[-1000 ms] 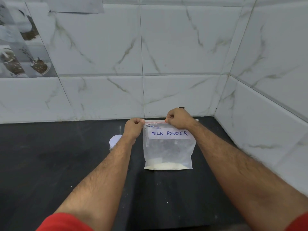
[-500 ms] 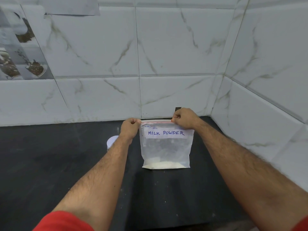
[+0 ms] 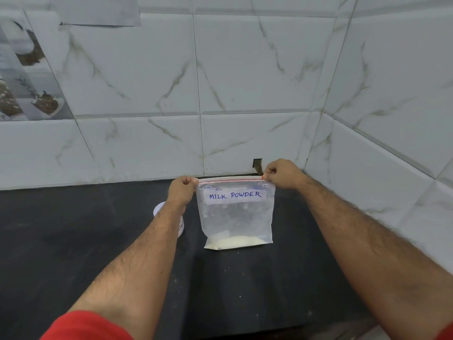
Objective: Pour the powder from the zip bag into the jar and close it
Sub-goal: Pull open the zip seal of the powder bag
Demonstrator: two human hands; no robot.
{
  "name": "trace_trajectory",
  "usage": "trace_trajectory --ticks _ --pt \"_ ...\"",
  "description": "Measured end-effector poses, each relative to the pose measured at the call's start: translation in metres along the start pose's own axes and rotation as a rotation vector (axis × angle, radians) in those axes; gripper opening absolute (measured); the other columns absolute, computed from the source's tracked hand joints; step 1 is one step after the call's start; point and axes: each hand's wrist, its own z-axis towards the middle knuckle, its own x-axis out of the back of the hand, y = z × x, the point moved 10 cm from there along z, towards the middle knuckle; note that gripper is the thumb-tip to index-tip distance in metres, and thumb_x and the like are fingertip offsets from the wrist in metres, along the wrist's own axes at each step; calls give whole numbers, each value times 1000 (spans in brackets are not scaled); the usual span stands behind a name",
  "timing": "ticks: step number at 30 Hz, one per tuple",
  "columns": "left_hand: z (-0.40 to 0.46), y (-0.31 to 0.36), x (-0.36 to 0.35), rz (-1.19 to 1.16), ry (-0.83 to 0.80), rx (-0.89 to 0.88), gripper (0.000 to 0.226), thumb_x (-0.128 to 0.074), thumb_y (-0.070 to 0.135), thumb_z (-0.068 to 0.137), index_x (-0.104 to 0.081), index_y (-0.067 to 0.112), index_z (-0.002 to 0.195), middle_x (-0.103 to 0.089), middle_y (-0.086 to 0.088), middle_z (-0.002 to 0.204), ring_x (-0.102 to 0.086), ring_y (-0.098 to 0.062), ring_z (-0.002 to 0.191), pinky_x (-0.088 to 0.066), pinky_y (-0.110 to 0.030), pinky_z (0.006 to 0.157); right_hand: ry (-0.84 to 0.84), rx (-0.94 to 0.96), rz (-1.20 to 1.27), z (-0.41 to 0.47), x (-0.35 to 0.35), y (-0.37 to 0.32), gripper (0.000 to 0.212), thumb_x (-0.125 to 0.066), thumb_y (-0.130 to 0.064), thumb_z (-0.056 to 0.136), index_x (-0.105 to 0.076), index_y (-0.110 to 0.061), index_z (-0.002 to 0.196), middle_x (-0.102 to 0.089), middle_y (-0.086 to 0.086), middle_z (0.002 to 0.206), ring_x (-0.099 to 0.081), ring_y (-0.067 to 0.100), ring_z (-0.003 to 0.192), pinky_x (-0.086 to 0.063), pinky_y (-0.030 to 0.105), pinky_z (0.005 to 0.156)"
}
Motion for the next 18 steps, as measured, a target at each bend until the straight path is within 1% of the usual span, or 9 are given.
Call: trace_trajectory --ticks 2,4,7,10,12,14,15,16,18 --pt "0 0 0 5 -4 2 13 -59 16 98 -66 13 87 -66 -1 84 -60 -19 85 -44 -25 67 3 -9 7 -2 2 3 23 -65 -20 92 -64 -11 71 -56 -6 67 -49 10 67 -40 28 65" --pt "0 -1 0 8 -10 10 12 -58 17 98 -68 11 93 -68 -5 90 -61 -20 86 -45 -27 73 8 -11 14 -3 4 5 20 -65 -20 93 -68 -8 77 -59 -5 70 -52 11 70 -42 28 66" --pt "-2 -1 3 8 -5 7 12 -58 15 99 -68 9 96 -67 -4 89 -60 -19 85 -46 -29 78 22 -6 9 -4 7 7 21 -65 -19 92 -64 -14 72 -58 -8 67 -53 12 71 -41 26 63" --pt "0 0 4 -1 -11 3 12 -59 15 98 -67 11 90 -67 -5 90 -62 -21 87 -48 -30 82 26 -11 17 -5 9 9 19 -65 -17 92 -65 -14 74 -59 -8 68 -52 10 70 -39 21 58" --pt "-1 2 5 0 -12 -1 14 -59 15 98 -66 13 86 -67 -5 90 -62 -21 87 -48 -29 80 26 -13 17 -5 8 10 16 -65 -18 93 -68 -12 78 -60 -6 70 -52 9 69 -39 21 58" --pt "-2 4 4 4 -13 -6 13 -59 15 98 -66 12 88 -66 -5 89 -61 -20 85 -47 -26 75 26 -16 25 -5 9 11 15 -66 -18 93 -69 -11 80 -60 -5 71 -53 9 70 -39 22 59" --pt "-3 5 3 4 -17 -8 13 -58 15 98 -65 12 88 -66 -6 89 -59 -20 85 -47 -26 75 19 -21 29 -4 9 12 15 -66 -18 92 -69 -10 79 -60 -5 70 -53 10 70 -39 21 58" --pt "-4 5 2 3 -22 -6 14 -58 15 98 -65 12 86 -66 -6 89 -59 -20 85 -47 -26 77 2 -31 32 -4 8 13 16 -66 -17 91 -68 -10 77 -60 -4 69 -53 11 70 -40 21 58" --pt "-4 4 0 1 -37 -5 17 -58 16 98 -64 14 82 -65 -5 86 -58 -21 84 -46 -29 79 -60 -53 44 -2 3 16 21 -67 -13 87 -63 -11 67 -62 0 69 -54 14 72 -42 23 59"
